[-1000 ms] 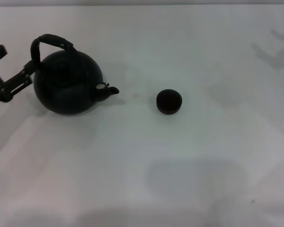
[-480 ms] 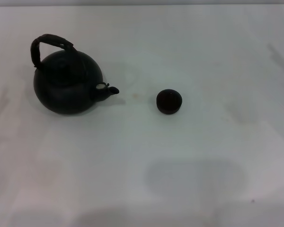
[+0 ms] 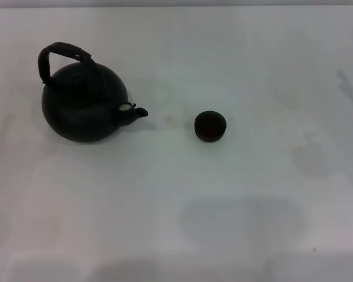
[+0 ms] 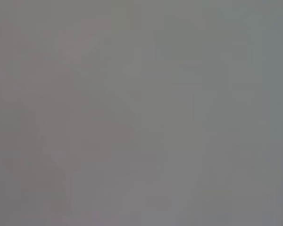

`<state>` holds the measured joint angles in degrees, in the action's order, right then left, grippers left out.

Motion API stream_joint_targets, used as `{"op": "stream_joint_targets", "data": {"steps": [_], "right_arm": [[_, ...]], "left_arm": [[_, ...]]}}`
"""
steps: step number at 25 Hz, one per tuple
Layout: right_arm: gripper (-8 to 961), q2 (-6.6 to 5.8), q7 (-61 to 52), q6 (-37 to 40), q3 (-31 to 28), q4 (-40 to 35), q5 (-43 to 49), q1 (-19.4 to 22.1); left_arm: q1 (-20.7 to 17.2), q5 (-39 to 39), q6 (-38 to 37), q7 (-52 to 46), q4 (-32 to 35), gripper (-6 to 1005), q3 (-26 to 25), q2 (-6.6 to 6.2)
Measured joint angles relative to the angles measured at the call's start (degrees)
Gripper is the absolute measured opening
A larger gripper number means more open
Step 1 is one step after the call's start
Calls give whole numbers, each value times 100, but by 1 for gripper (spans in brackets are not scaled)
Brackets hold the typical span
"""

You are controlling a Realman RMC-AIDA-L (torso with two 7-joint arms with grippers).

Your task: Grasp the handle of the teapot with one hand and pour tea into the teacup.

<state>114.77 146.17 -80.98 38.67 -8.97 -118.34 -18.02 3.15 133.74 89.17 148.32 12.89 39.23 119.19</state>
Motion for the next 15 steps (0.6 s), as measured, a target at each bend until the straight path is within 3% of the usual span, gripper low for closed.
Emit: {"op": "stream_joint_targets", "data": {"steps": [15], "right_arm": [[871, 2, 159, 117, -113, 99, -40, 31]], "left_arm": [[-195, 151, 119, 315, -572, 879, -3, -3]]}}
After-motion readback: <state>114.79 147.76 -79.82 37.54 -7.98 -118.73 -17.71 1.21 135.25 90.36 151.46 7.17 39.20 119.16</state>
